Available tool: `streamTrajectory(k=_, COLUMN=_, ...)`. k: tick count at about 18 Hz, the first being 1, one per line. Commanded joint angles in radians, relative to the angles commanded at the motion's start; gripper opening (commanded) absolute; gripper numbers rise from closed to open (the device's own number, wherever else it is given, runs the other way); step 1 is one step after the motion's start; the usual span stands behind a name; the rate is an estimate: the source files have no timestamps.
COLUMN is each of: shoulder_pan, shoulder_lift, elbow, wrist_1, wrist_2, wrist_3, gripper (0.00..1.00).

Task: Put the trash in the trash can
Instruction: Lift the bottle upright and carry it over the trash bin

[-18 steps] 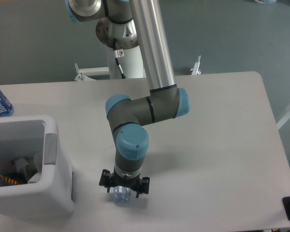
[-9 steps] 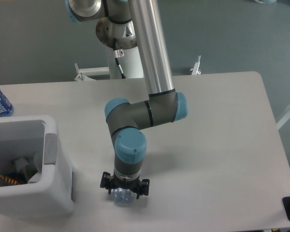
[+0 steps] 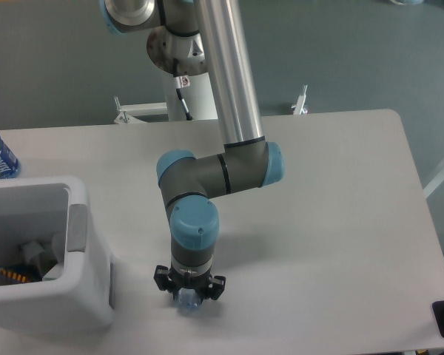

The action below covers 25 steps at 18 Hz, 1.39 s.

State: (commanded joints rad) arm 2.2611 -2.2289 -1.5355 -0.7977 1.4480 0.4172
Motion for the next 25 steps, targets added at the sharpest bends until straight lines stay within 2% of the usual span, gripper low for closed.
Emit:
streamTrajectory(k=3, shoulder_pan=0.000, shoulder_lift=0.029, elbow=0.003, wrist_1=0.000, wrist_2=0.000, wrist_3=0.009, gripper=0.44)
streamTrajectory(k=7, shoulder_pan=0.060, shoulder_lift=0.141, elbow=0.046, wrist_1=0.012, wrist_2=-0.030, wrist_3=-0.008, gripper=0.45)
streamTrajectory(k=9, shoulder_pan=0.096, shoulder_lift=0.176, elbow=0.124, wrist_1=0.020, wrist_2=-0.140, wrist_3=-0.117, gripper=0.45)
streamTrajectory(k=11, shoulder_pan=0.142, shoulder_lift=0.192, elbow=0.231, wrist_1=0.020, wrist_2=-0.211, wrist_3=-0.243, gripper=0.45)
streamTrajectory(k=13, shoulder_pan=0.163, shoulder_lift=0.196, elbow=0.314, wrist_1=0.024, wrist_2=-0.227, wrist_3=-0.392, gripper=0.45)
streamTrajectory(k=15, shoulder_pan=0.169, shoulder_lift=0.204, elbow=0.365, wrist_1=0.035, wrist_2=-0.227, wrist_3=-0.460, gripper=0.45)
streamTrajectory(k=19, shoulder_pan=0.153, shoulder_lift=0.248, elbow=0.376, wrist_1=0.066, wrist_2=-0.227, wrist_3=-0.543, gripper=0.45)
streamTrajectory(k=25, shoulder_pan=0.048, shoulder_lift=0.284, elbow=0.370, wrist_1=0.066, wrist_2=-0.225, wrist_3=-0.552, gripper=0.45)
